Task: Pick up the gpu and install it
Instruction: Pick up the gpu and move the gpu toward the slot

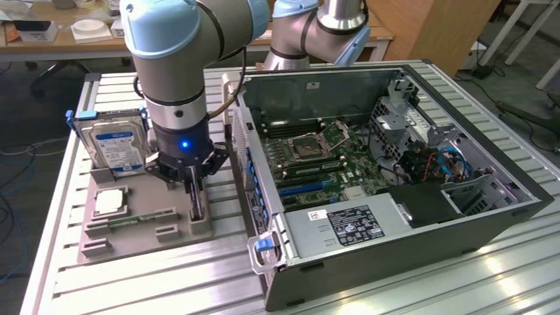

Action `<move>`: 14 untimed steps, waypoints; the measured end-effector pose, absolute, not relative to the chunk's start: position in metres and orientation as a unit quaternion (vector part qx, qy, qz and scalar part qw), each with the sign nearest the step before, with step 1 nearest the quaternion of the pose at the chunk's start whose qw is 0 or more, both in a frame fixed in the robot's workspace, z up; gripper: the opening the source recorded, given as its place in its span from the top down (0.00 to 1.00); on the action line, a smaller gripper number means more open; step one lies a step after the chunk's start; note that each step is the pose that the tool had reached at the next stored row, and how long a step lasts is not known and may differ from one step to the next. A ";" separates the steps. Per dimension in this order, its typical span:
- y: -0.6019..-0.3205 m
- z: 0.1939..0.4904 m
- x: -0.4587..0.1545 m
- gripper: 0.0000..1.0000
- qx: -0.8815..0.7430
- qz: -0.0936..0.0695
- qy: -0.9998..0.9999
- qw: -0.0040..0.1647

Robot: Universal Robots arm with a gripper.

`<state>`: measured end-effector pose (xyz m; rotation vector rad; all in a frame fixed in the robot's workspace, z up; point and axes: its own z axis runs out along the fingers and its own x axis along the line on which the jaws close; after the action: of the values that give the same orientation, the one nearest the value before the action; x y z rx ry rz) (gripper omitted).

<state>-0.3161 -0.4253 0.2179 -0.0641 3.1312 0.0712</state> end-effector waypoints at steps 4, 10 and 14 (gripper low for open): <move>-0.425 0.218 -0.316 0.73 -0.020 0.023 1.000 0.004; -0.425 0.218 -0.316 0.73 -0.020 0.023 1.000 0.004; -0.425 0.219 -0.316 0.73 -0.020 0.023 1.000 0.005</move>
<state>-0.3160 -0.4252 0.2190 -0.0641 3.1309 0.0720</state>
